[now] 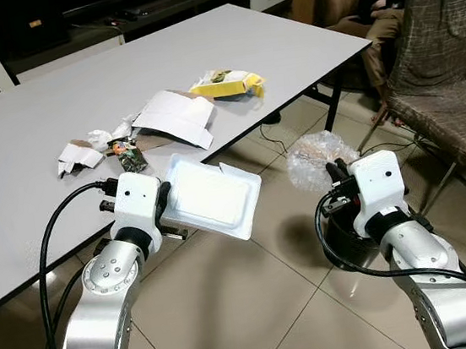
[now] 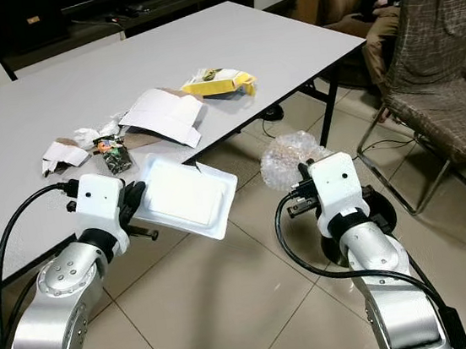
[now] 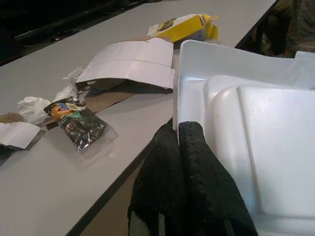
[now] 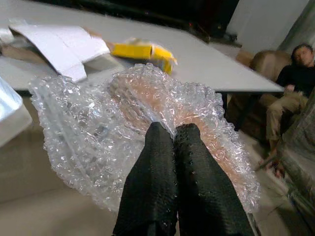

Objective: Picking trash to rubbish bin

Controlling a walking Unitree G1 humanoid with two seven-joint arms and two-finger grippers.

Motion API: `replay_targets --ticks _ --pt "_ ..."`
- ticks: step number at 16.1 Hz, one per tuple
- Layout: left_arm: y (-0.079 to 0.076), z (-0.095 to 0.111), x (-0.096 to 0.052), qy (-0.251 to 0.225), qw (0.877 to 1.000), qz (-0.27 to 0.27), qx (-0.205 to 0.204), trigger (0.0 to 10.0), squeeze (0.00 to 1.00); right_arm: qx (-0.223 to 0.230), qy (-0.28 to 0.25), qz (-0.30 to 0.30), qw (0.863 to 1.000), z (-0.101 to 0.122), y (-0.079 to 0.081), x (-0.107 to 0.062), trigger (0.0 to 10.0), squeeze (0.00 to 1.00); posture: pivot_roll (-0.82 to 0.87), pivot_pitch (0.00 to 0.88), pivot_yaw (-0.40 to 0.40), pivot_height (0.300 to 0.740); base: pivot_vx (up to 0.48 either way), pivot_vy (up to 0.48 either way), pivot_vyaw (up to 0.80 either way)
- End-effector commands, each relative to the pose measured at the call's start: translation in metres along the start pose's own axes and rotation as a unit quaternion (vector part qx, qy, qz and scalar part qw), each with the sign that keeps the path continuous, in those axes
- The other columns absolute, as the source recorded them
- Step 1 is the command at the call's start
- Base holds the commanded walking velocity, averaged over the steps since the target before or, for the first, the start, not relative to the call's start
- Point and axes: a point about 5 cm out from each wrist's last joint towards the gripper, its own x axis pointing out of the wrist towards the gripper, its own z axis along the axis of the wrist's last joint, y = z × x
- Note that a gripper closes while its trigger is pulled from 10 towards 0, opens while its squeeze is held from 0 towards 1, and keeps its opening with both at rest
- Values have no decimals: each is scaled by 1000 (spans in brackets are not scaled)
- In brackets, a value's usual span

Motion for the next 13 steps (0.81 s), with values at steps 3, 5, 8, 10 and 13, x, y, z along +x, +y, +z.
replay_targets --ticks 3,5,8,10,13 --pt "-8 -15 -1 13 1000 -15 21 10000 0 23 43 -24 999 -19 -4 -2 10000 0 -46 0 -8 740 0 0 -748" --pt "-17 -25 -5 16 998 -32 52 10000 0 24 67 -34 997 -29 -6 -4 10000 0 -42 0 -10 740 0 0 -784" --pt "-23 -31 -11 19 998 -31 50 10000 0 28 80 -18 996 -34 -2 -7 10000 0 -25 0 -50 740 0 0 -783" --pt "-22 -30 -13 13 999 -20 33 10000 0 33 87 -7 996 -38 1 -5 10000 0 -9 0 -70 740 0 0 -788" --pt "-18 -28 -17 5 1000 6 4 10000 0 36 95 8 995 -42 5 0 10000 0 0 0 -91 740 0 0 -788"
